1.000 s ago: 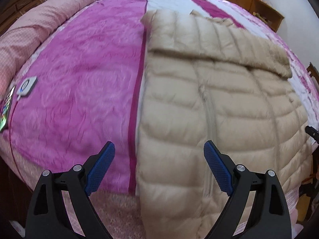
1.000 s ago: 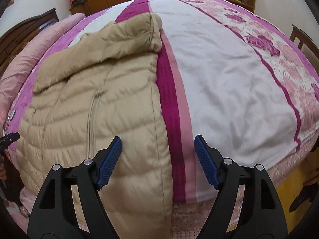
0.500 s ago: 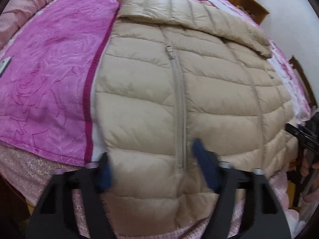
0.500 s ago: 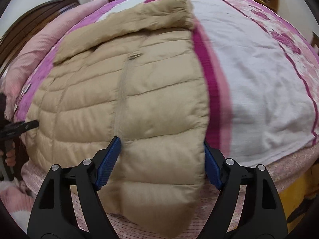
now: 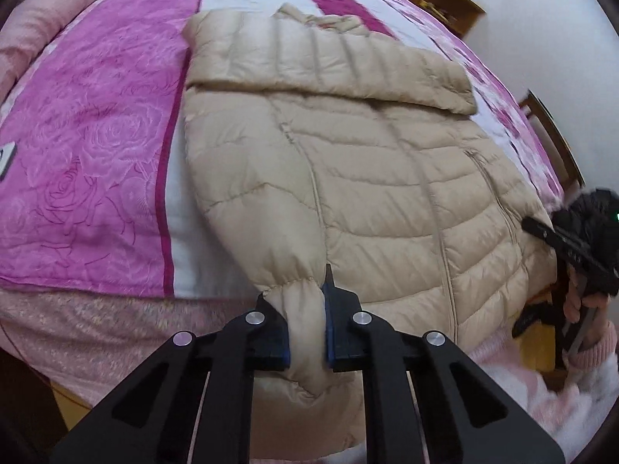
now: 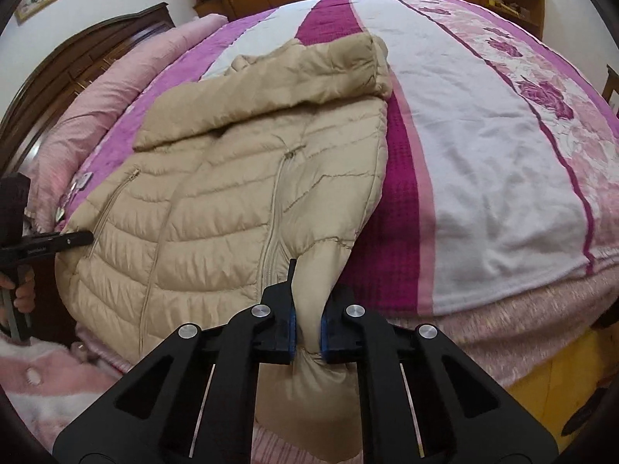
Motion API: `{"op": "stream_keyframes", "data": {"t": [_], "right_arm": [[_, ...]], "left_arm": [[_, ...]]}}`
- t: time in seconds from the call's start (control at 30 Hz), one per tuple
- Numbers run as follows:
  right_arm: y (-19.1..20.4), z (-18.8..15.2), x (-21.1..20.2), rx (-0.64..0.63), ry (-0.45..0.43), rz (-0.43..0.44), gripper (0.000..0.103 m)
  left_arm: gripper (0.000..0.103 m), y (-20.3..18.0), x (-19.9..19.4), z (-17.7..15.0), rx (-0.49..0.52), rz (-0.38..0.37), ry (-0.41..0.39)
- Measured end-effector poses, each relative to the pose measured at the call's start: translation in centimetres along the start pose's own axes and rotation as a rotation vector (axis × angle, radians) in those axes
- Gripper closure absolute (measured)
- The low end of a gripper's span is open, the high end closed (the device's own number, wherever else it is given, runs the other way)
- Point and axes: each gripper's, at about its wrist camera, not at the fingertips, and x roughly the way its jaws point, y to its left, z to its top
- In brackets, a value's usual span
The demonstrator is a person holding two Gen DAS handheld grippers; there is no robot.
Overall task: Fold large clothes
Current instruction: 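Lift the hem with both tools and fold it toward the collar, then release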
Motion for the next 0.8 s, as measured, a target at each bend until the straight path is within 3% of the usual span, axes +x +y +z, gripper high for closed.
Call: {"op": "stream_keyframes", "data": {"t": [0.2,0.37,0.63,0.8], "right_arm": [[0.0,-2.0,-3.3,0.088,0.061,0.049,0.094],[0.6,-2.5,-5.1,0.096,0.056,0.03,0.094],[1.8,2.1,-6.0,0.042,-0.108,0.028,0.095],[1.7,6.9,-4.9,0.016,-0.241,0.0,0.095]], "left_arm": [[0.09,0.4,-2.7,-1.7,-0.029,-0.006,0.084],[0.09,0.3,-4.0,-2.8,-0.009,0.001,0.073],[0.09,0.3,-5.9,0.9,0.017,0.018,-0.074],[0.09,-0.7,-5.4,5.4,0.067,0.099,-0.196]]}}
